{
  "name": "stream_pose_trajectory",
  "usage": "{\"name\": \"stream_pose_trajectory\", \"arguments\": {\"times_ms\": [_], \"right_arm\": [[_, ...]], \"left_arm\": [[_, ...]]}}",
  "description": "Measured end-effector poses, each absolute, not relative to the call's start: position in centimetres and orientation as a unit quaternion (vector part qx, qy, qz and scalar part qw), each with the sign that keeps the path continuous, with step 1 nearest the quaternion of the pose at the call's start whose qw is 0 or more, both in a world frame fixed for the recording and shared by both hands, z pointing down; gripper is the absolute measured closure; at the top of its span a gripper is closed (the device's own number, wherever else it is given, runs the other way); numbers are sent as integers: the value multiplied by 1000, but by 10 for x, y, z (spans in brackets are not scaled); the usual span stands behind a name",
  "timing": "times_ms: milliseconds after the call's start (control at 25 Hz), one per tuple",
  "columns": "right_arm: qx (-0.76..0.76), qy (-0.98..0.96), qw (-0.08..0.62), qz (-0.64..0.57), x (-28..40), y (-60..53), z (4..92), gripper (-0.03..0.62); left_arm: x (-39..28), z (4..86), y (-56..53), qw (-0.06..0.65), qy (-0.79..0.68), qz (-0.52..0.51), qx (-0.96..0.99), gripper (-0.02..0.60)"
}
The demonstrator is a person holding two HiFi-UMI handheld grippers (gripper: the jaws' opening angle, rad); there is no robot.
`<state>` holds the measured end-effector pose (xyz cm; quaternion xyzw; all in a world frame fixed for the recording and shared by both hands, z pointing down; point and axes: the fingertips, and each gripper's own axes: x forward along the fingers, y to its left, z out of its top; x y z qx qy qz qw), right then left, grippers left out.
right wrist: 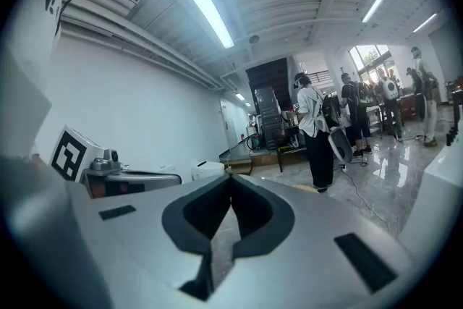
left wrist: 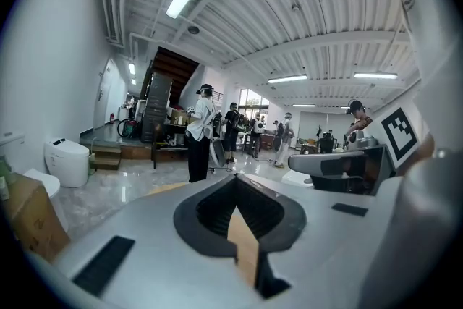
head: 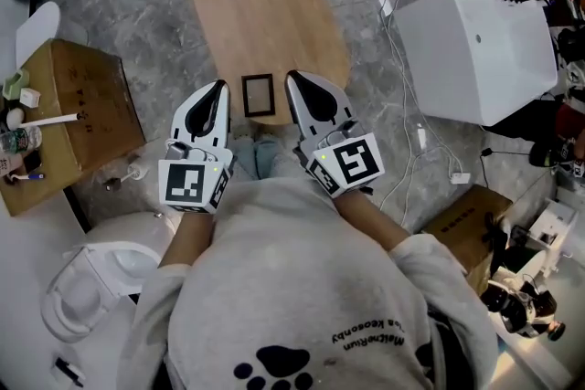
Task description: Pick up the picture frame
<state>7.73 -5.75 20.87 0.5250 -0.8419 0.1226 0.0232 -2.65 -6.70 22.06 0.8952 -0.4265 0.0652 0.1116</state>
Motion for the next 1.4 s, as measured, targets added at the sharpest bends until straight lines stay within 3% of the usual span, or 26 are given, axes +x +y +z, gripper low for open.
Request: {"name": "stream_pose_trajectory", "arguments": {"times_ms": [1400], "right_arm": [[533,-816,72,213,88,-73,343,586]], "left_arm": [[-17,339,-88,150,-391,129,899,574]]}}
